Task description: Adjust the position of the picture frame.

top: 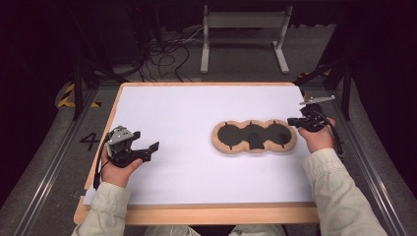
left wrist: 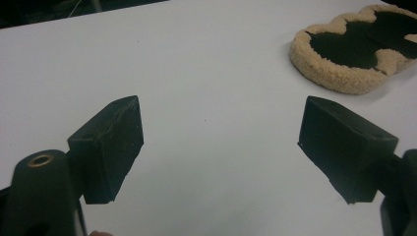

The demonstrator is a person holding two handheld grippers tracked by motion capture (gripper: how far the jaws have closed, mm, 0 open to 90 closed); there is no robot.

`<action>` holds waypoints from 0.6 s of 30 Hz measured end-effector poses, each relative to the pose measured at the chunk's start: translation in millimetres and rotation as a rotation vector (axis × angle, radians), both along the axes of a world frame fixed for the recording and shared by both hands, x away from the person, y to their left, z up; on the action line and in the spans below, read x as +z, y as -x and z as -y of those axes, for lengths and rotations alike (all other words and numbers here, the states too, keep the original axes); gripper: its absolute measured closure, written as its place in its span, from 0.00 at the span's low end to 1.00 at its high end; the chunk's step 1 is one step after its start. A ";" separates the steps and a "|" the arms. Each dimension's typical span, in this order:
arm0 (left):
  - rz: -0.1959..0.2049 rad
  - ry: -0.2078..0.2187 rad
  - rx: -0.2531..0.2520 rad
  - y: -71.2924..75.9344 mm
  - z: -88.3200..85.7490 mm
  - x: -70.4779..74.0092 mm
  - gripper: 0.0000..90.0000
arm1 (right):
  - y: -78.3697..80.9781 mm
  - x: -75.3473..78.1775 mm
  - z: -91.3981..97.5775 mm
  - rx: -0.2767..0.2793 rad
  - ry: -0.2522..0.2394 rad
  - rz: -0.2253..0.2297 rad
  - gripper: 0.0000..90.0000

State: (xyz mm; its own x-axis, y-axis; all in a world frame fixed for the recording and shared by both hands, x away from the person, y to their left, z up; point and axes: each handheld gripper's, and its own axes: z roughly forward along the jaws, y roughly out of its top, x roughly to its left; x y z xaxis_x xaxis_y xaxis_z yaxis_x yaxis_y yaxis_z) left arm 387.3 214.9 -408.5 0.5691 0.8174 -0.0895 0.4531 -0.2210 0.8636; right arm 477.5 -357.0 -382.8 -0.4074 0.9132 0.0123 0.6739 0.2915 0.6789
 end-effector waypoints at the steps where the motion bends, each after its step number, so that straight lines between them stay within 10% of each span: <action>1: 0.003 -0.001 0.001 0.0 0.3 -0.4 0.20 | -1.1 -1.8 1.1 -0.010 0.001 -0.009 1.00; 18: -0.019 -0.014 0.001 0.1 -0.1 -4.2 0.19 | -21.7 -32.4 18.0 -0.110 0.072 -0.105 1.00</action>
